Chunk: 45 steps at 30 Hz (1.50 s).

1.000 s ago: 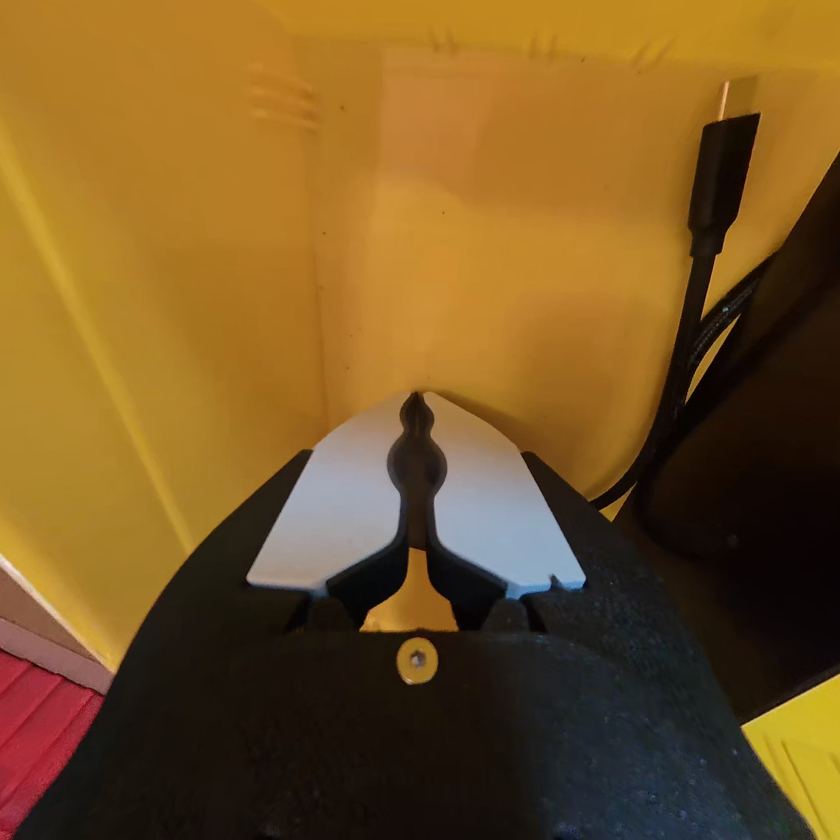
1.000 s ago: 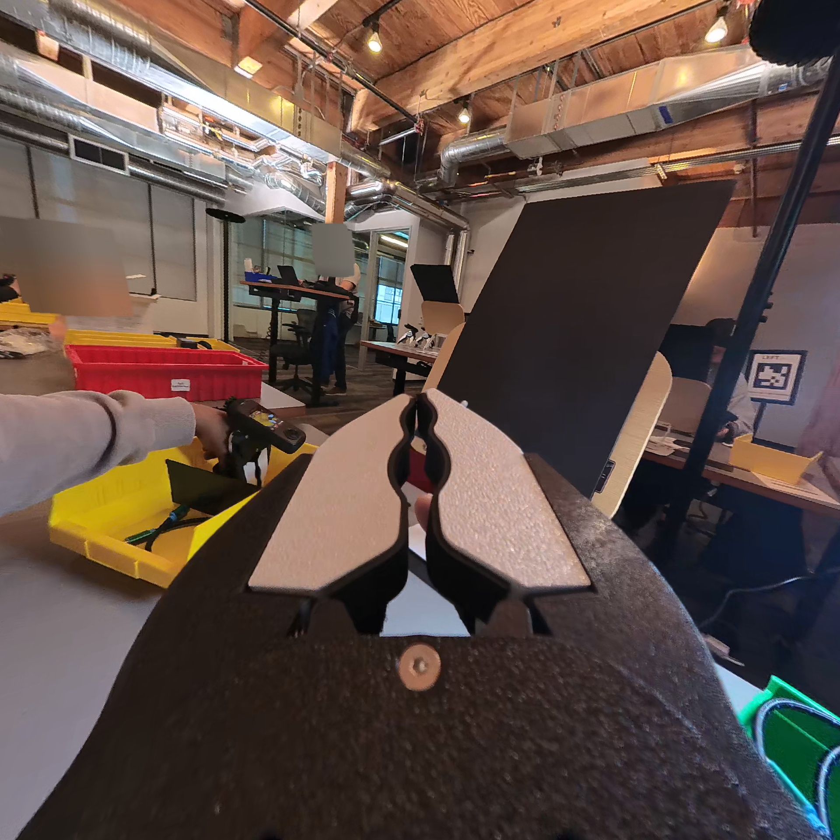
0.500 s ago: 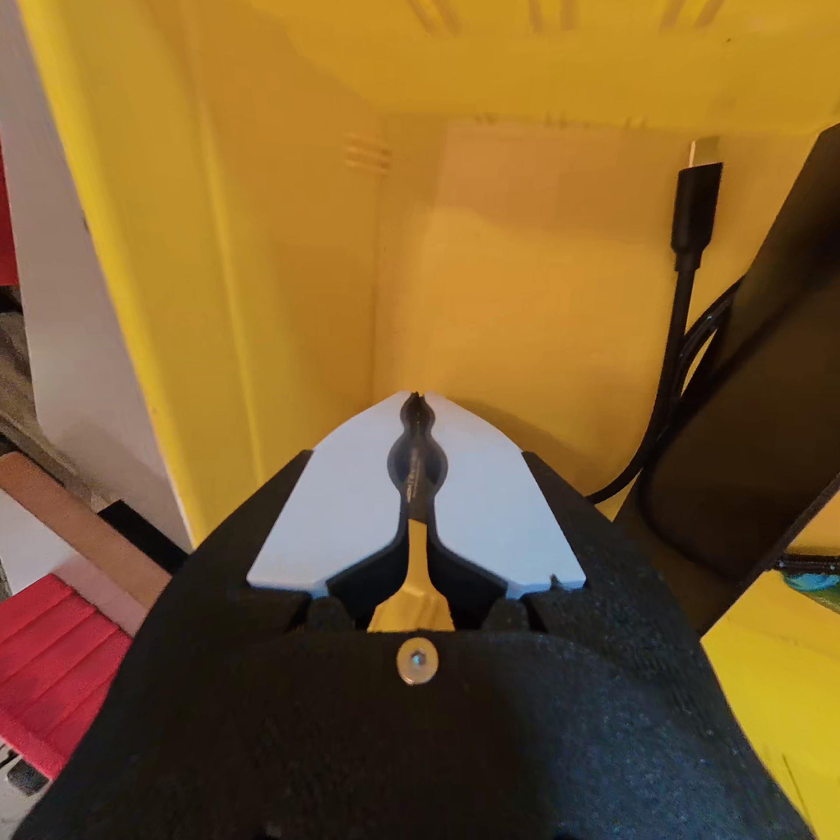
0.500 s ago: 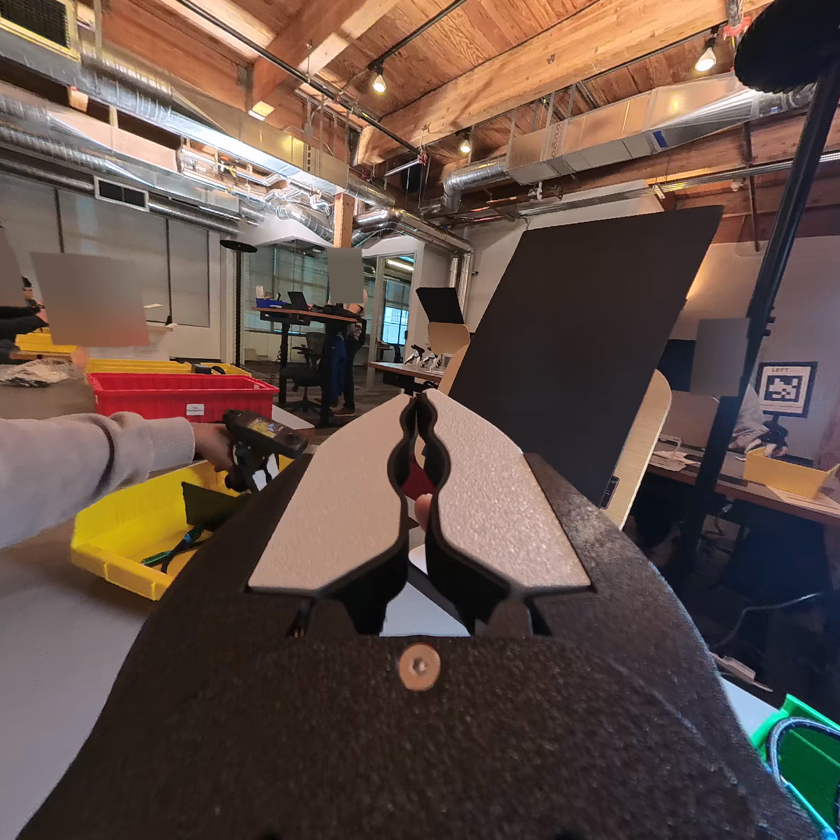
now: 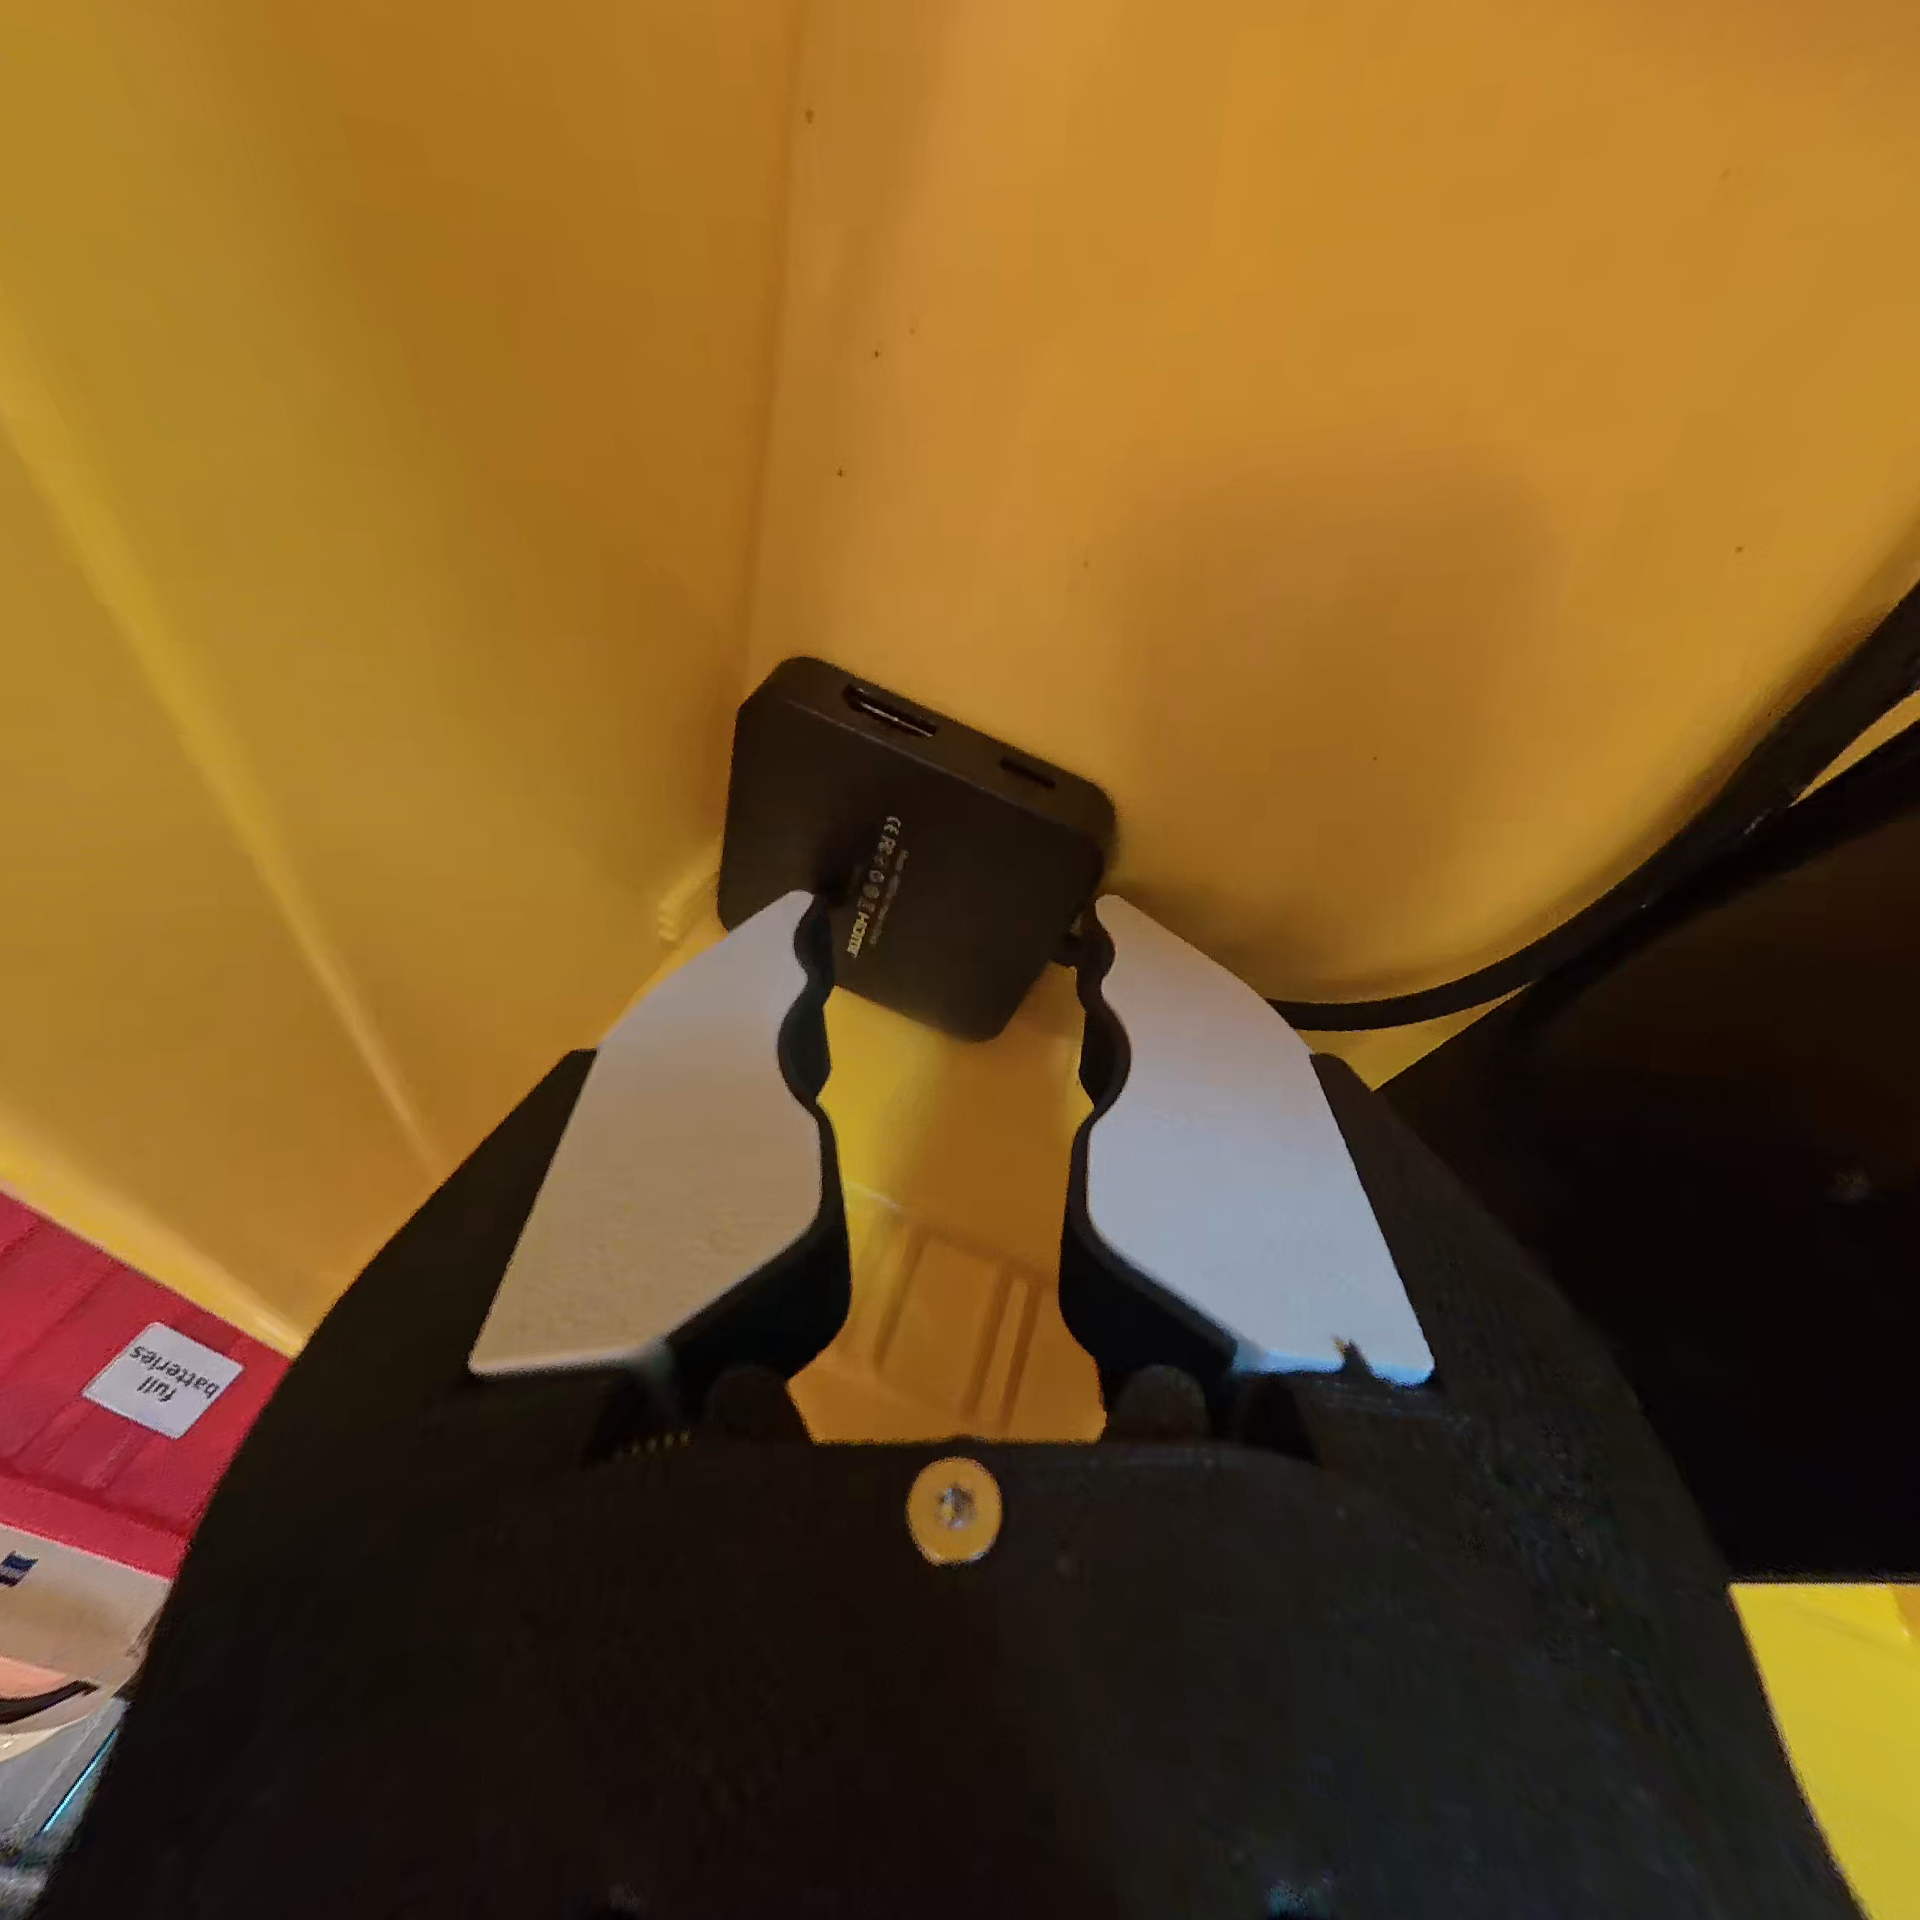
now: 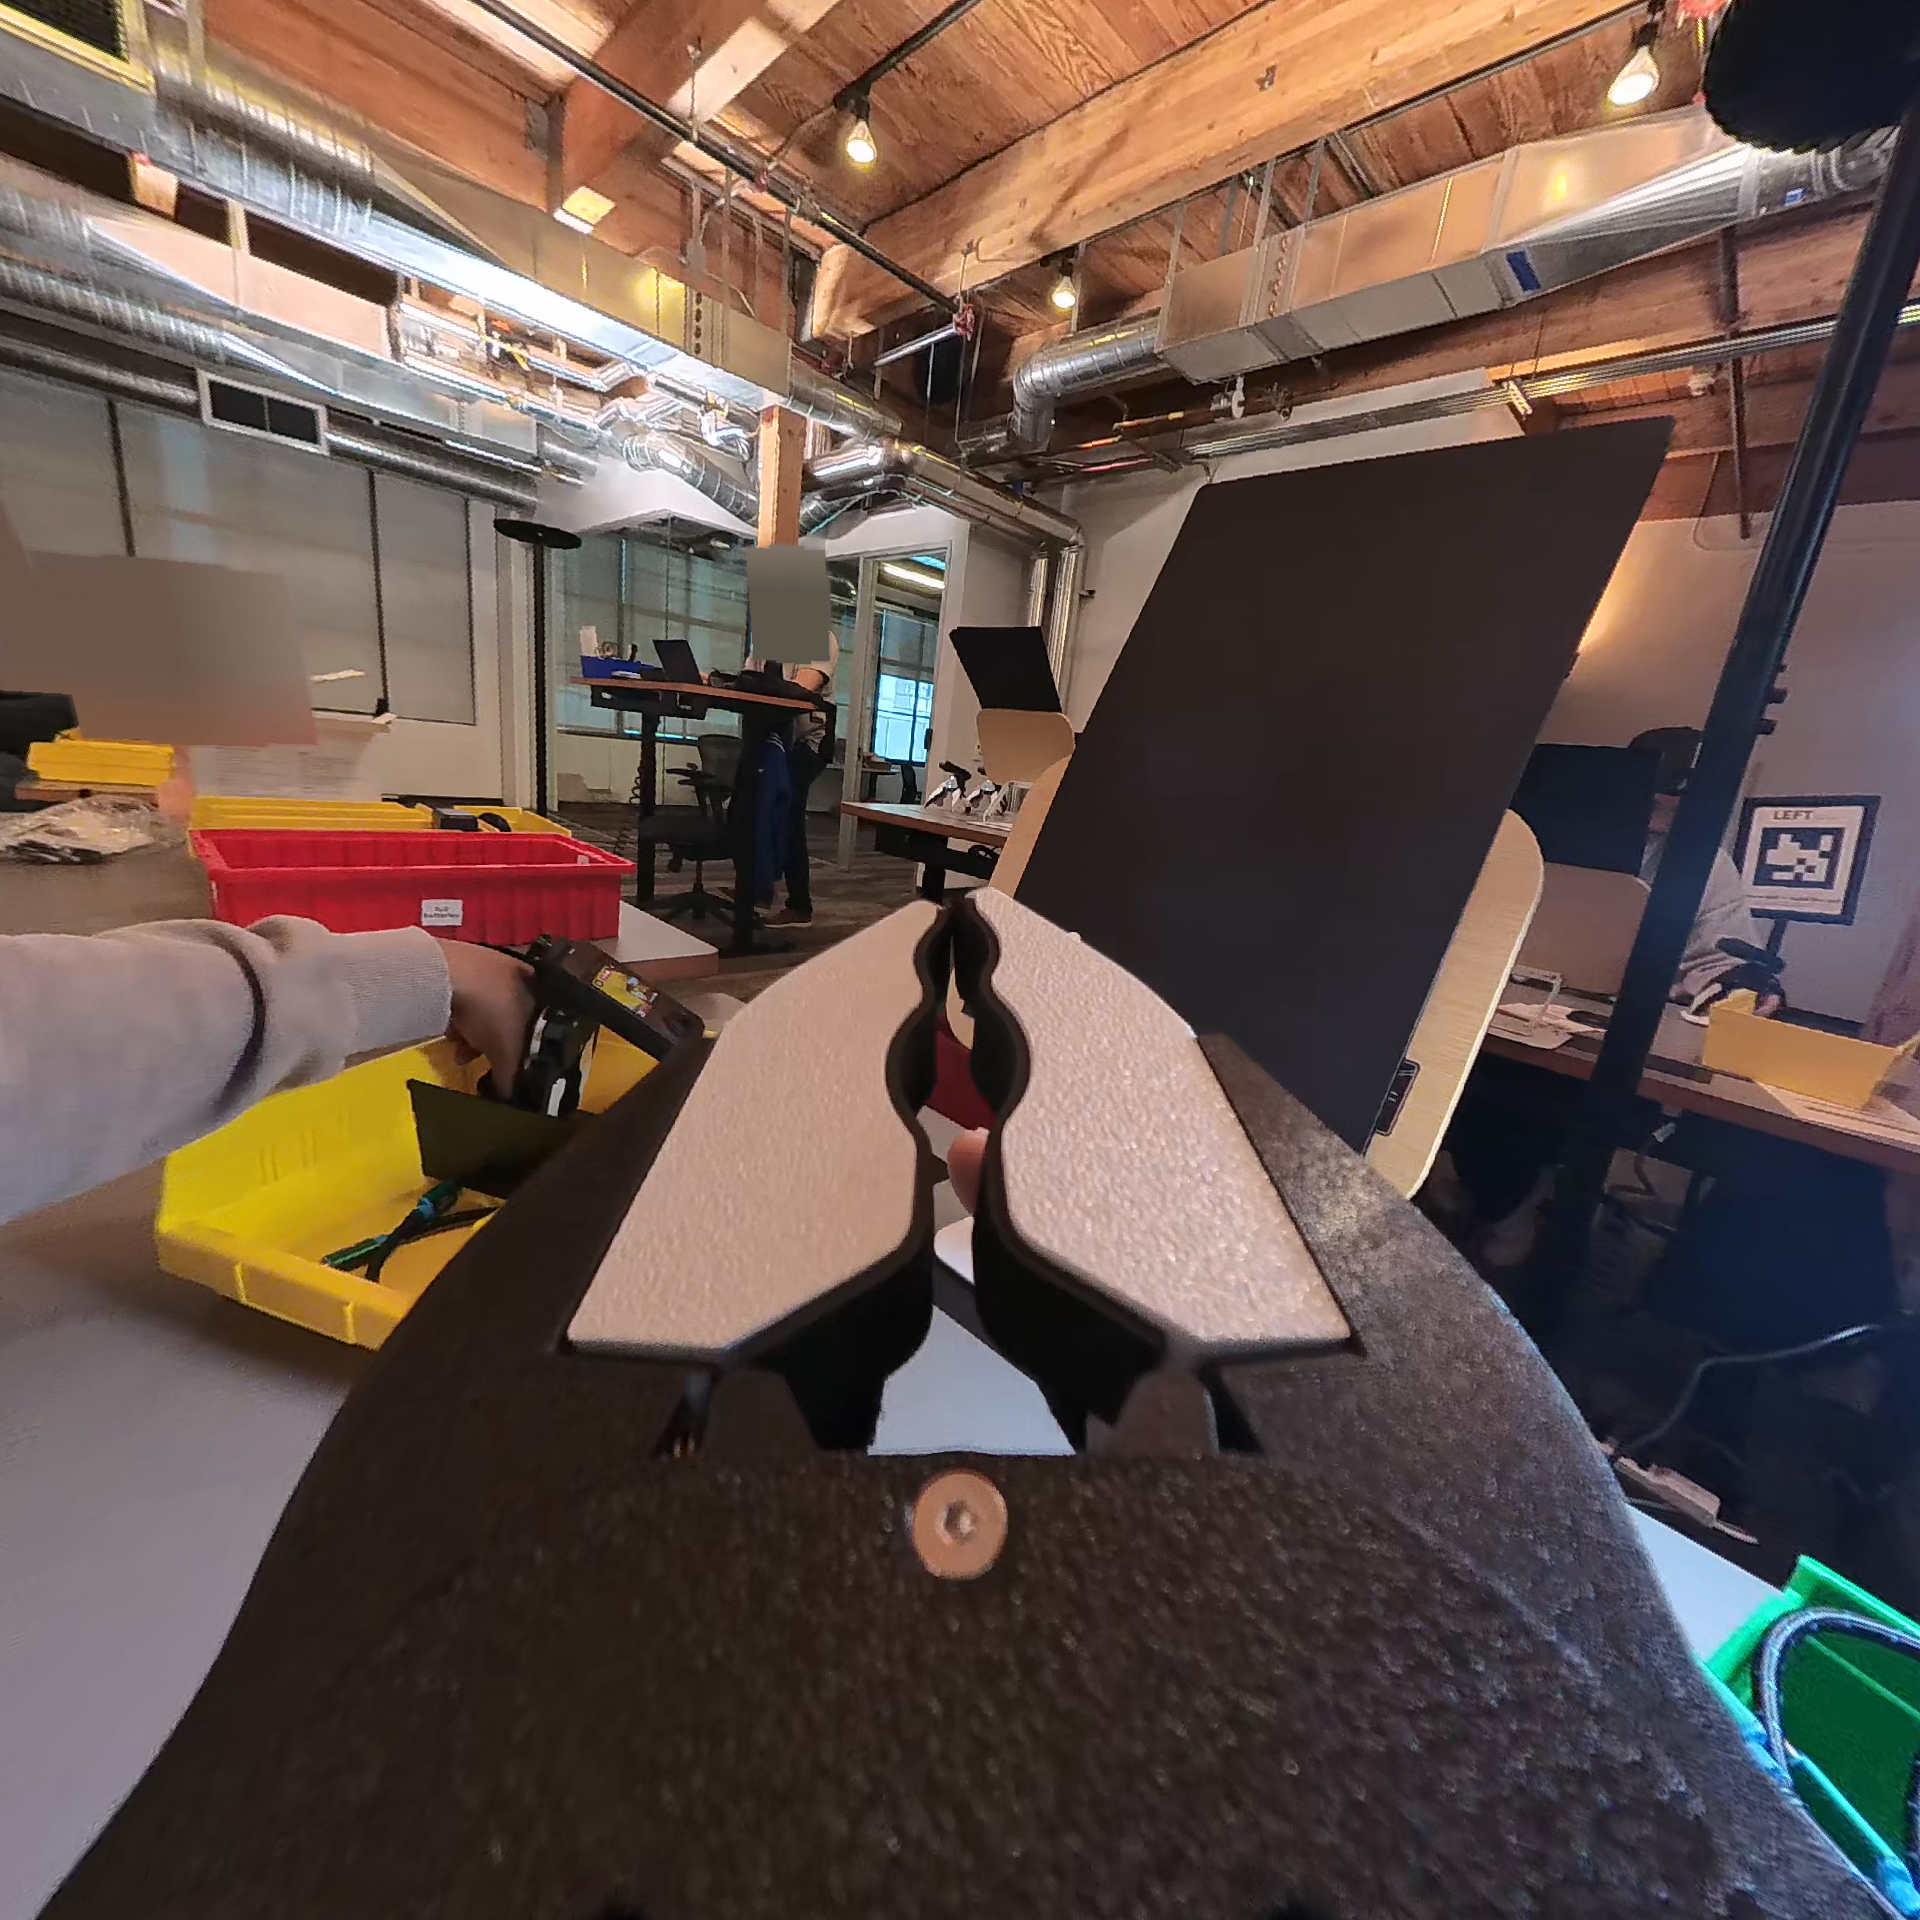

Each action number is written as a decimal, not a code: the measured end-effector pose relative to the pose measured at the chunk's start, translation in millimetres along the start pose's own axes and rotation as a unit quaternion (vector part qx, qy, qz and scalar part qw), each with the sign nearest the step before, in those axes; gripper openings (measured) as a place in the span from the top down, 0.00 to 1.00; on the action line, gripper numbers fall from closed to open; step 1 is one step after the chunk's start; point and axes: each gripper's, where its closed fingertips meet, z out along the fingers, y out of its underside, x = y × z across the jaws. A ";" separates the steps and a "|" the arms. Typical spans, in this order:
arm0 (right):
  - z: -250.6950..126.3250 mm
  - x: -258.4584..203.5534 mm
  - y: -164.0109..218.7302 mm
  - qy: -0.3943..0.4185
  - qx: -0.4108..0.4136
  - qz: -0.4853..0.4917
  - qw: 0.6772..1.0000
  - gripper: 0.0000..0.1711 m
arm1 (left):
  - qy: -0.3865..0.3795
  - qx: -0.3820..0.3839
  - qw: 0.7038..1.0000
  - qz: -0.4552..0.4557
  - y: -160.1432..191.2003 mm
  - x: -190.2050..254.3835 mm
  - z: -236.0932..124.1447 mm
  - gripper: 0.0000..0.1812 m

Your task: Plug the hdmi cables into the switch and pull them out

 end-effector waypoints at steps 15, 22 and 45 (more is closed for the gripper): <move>-8.4 13.1 -3.3 0.016 0.008 0.008 1.000 1.00 | -0.044 0.037 0.997 0.060 -3.2 3.8 -4.2 0.84; -8.0 14.4 -2.5 0.015 0.009 0.016 1.000 1.00 | -0.063 0.086 0.992 0.064 -3.3 3.7 -21.5 0.91; 19.4 -16.6 26.1 -0.036 -0.034 0.006 0.999 1.00 | 0.050 0.638 0.766 0.062 -25.2 97.3 -277.7 0.95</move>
